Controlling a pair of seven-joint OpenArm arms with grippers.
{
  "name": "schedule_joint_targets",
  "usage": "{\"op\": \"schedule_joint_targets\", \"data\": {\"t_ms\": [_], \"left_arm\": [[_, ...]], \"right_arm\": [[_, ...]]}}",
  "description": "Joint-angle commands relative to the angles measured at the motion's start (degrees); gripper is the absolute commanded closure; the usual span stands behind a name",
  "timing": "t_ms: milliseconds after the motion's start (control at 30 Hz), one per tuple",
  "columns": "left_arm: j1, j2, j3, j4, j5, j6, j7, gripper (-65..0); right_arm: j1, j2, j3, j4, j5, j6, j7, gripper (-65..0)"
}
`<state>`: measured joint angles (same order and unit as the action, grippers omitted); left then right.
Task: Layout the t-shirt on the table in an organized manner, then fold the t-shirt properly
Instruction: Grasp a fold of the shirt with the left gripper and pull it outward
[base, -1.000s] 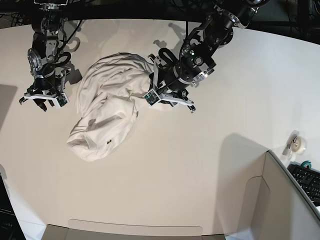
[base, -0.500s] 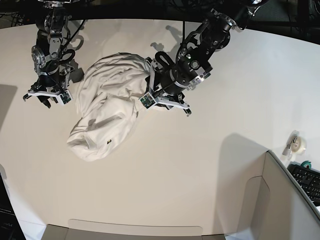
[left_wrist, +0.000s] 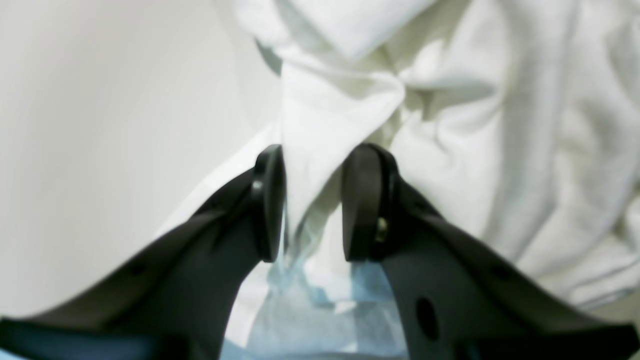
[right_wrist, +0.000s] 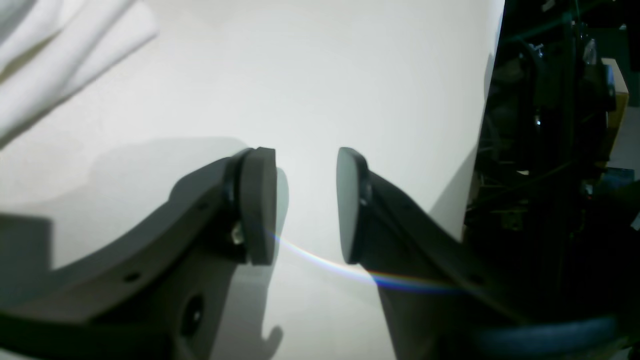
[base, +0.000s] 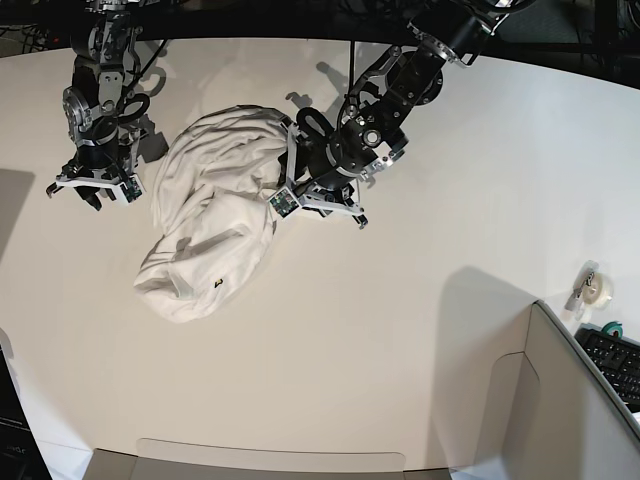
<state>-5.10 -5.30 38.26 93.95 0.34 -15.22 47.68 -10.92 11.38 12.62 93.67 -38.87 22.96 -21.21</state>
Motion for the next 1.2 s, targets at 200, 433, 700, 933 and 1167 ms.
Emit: {"op": "schedule_joint_targets", "data": {"t_ms": [200, 433, 700, 933, 1167], "left_arm": [[-1.01, 0.33, -0.24, 1.21, 0.06, 0.15, -1.57, -14.6], [-2.15, 0.16, -0.77, 9.04, 0.06, 0.15, 2.39, -0.2], [-2.5, 0.16, -6.57, 22.05, 0.06, -0.12, 4.06, 0.0], [-6.11, -0.02, -9.03, 25.39, 0.06, -0.21, 3.97, 0.0], [-12.35, -0.11, -13.25, 25.39, 0.06, -0.21, 4.58, 0.0]], "right_arm": [[0.24, 0.62, 0.08, 1.06, 0.06, -0.85, 0.77, -20.4], [0.24, 0.36, 0.08, 0.88, 0.06, -0.85, 0.77, -20.4], [-0.47, -1.84, 0.17, 0.71, 0.06, -0.85, 0.77, -20.4], [-0.99, -1.93, 0.43, 0.71, 0.06, -0.85, 0.68, -20.4], [-1.79, -1.93, 0.52, 0.71, -0.12, -0.85, 0.25, -20.4]]}}
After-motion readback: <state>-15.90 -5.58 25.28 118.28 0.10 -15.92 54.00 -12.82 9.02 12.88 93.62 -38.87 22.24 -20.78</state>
